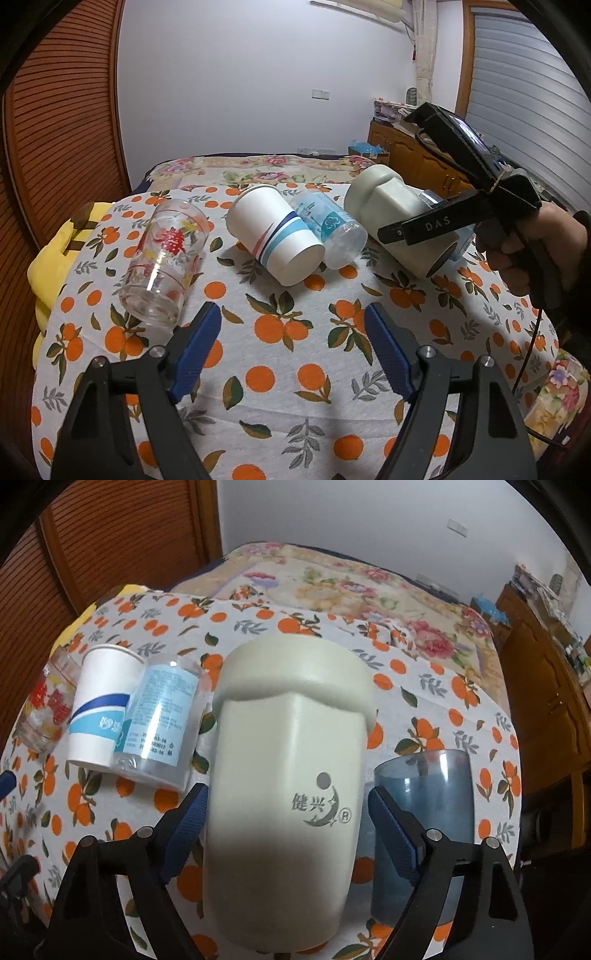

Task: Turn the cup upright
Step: 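Move the right tool toward the lying cream tumbler and close around its body, then lift the cream tumbler with the right tool and hand it toward the left tool, then grasp the cream tumbler with the left tool and rotate it opening-up, then lower the upright tumbler onto the bed with the left tool and open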

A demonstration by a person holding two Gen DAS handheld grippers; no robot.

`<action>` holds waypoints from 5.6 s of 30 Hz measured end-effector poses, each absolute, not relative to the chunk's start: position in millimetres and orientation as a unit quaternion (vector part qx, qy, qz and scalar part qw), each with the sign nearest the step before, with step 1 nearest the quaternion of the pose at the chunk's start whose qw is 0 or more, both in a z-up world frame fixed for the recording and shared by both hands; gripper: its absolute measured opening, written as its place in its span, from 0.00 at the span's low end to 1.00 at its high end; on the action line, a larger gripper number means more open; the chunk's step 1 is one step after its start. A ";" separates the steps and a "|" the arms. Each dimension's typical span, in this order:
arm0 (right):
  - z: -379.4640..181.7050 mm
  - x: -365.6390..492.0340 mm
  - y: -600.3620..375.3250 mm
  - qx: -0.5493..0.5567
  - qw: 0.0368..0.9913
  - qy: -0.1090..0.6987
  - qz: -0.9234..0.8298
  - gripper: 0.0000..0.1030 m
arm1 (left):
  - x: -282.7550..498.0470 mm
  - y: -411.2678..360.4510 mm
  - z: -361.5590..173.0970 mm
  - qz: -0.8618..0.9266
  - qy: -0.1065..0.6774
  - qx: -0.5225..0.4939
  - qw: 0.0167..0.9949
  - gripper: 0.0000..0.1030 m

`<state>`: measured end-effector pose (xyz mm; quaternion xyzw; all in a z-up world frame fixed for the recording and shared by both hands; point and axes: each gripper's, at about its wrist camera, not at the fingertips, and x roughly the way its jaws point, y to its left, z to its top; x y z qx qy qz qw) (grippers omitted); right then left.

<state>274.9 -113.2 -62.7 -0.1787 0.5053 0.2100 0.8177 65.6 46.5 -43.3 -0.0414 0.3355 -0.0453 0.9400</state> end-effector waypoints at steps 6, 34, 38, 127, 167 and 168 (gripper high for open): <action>-64.5 269.0 -112.2 -0.195 0.811 0.505 0.219 0.80 | 63.0 43.0 -45.6 -0.054 0.340 -0.038 0.938 0.73; -57.8 151.1 -123.1 -0.116 0.780 0.520 0.326 0.80 | 40.0 46.7 -24.3 -0.053 0.328 -0.047 0.942 0.73; -60.8 145.4 -110.1 -0.134 0.785 0.510 0.327 0.80 | 38.3 49.4 -22.0 -0.051 0.326 -0.049 0.943 0.73; -34.9 119.5 -266.9 -0.035 0.874 0.405 0.267 0.81 | 156.8 -50.0 -69.4 -0.124 0.582 -0.257 0.762 0.82; -48.3 124.3 -249.3 -0.032 0.873 0.411 0.261 0.81 | 105.9 -50.3 -23.6 -0.090 0.386 -0.008 0.918 0.76; -48.4 124.7 -249.1 -0.031 0.873 0.411 0.261 0.81 | 105.6 -50.7 -23.7 -0.089 0.384 -0.007 0.919 0.76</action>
